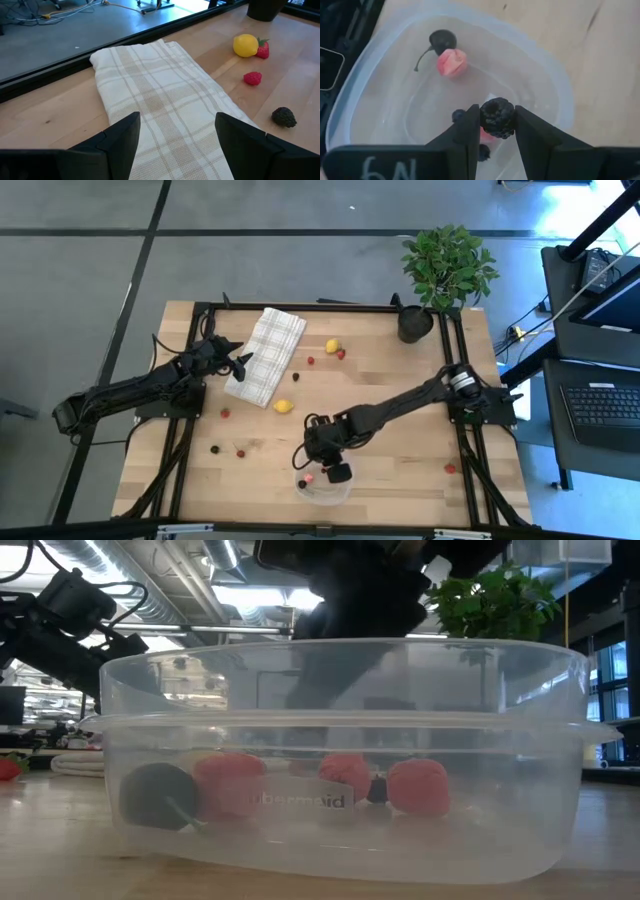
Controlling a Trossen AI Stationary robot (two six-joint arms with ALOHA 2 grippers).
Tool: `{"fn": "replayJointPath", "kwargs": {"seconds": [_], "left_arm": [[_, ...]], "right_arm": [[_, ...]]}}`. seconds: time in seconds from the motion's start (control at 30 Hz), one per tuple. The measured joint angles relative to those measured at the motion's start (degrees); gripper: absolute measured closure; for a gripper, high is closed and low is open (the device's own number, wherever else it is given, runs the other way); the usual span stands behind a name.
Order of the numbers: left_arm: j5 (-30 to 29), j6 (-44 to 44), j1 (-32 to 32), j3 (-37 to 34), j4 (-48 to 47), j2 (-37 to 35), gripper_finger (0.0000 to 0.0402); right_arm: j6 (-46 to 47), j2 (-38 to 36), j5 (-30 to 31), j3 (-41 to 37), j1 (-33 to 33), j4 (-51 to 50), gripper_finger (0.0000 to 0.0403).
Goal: Pick and placing Produce into tupperware
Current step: Put the right black raspberry into the transparent bin
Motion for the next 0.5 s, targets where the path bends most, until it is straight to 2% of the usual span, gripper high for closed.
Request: {"fn": "replayJointPath", "kwargs": {"seconds": [0.5], "left_arm": [[0.00,-0.02,0.00,-0.02,-0.01,0.00,0.0151]], "right_arm": [[-0.09,3.08,0.07,0.00,0.63,0.77,0.0292]]}}
